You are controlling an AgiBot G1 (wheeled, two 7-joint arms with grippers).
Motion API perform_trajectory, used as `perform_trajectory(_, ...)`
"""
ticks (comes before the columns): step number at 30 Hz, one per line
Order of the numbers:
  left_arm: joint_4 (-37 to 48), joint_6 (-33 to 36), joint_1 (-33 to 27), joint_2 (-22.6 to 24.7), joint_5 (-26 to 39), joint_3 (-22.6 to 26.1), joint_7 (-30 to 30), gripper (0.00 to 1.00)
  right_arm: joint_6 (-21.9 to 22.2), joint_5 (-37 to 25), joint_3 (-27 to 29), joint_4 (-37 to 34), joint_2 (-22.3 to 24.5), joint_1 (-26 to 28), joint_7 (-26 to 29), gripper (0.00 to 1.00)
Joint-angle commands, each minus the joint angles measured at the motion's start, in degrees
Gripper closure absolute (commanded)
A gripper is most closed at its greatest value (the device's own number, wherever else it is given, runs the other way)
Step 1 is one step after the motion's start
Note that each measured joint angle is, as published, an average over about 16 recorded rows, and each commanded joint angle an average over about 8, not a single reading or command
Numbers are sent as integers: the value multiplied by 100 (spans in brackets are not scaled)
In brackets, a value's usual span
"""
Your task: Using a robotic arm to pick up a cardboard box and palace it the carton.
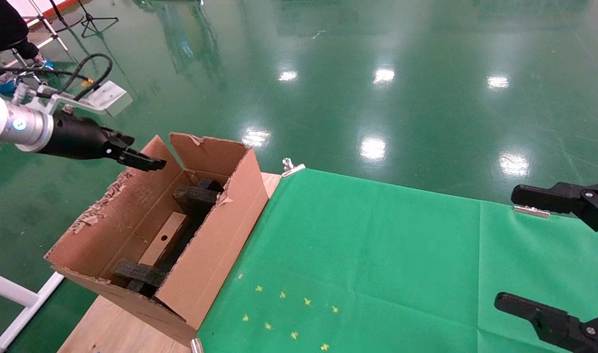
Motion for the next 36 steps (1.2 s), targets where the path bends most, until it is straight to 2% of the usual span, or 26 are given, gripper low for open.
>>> perform_trajectory(1, -39, 41, -19, -17, 5, 7, -10, 0, 0, 0, 0, 0, 0, 0, 0, 0)
perform_trajectory(9, -318, 121, 304, -26, -311, -255, 94, 0, 1, 1, 0, 0, 0, 0, 0, 0)
perform_trajectory(36, -2831, 962, 2608, -237, -2691, -2224, 798, 0, 1, 1, -1, -1, 0, 0, -1, 0)
